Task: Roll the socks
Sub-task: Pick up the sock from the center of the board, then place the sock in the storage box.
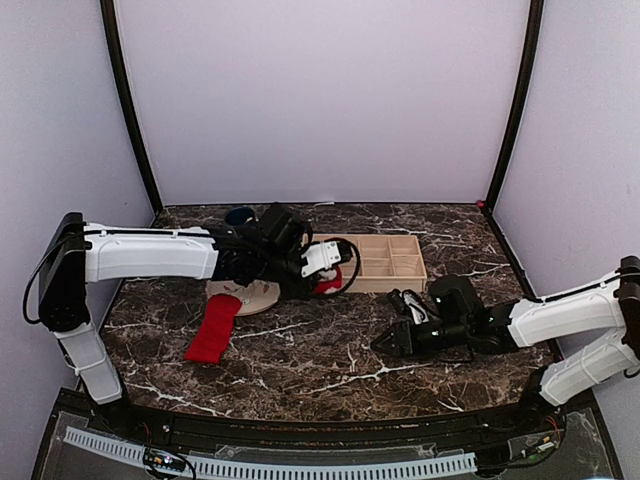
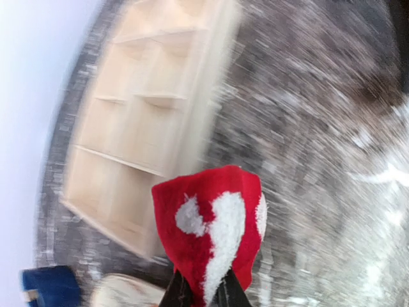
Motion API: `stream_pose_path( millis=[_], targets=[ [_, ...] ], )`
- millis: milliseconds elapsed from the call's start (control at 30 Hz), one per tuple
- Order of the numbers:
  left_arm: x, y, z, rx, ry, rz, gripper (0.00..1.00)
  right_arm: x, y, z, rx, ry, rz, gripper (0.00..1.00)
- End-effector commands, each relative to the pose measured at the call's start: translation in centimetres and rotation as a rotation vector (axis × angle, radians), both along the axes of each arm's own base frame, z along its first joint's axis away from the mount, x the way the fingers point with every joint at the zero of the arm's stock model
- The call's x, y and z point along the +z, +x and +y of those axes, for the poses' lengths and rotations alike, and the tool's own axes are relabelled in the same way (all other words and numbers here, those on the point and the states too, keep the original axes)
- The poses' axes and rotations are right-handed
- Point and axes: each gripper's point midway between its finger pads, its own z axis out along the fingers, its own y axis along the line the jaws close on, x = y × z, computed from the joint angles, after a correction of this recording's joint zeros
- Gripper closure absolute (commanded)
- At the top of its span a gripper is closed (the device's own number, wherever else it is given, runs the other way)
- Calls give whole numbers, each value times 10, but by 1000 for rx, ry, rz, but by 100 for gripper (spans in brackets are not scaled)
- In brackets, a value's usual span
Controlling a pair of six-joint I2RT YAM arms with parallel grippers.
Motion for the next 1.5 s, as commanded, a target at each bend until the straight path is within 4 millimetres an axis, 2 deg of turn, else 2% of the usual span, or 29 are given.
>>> stream_pose_path(
  millis=[0,100,300,433,533,933,1200,1467],
  targets=[
    [52,52,-5,90,-60,-113,100,8,18,-11,-94,-19,-79,55],
    [62,80,-16,124,-65,-141,100,14,28,-13,-129,-31,-119,55],
    [63,120,-40,179,-67,-184,100,28,52,-16,-193,-75,-227,55],
    [55,141,-38,247,-32,-243,100,41,67,-15,-215,-100,-303,55],
    [54,148,-32,280,-9,-293,100,49,73,-13,-212,-111,-336,55],
    [45,160,-7,338,128,-425,100,41,72,-15,-192,-151,-342,55],
    [12,156,9,328,227,-446,100,34,73,-14,-178,-169,-331,55],
    [-9,149,6,285,248,-381,100,29,75,-12,-171,-179,-317,55]
  ],
)
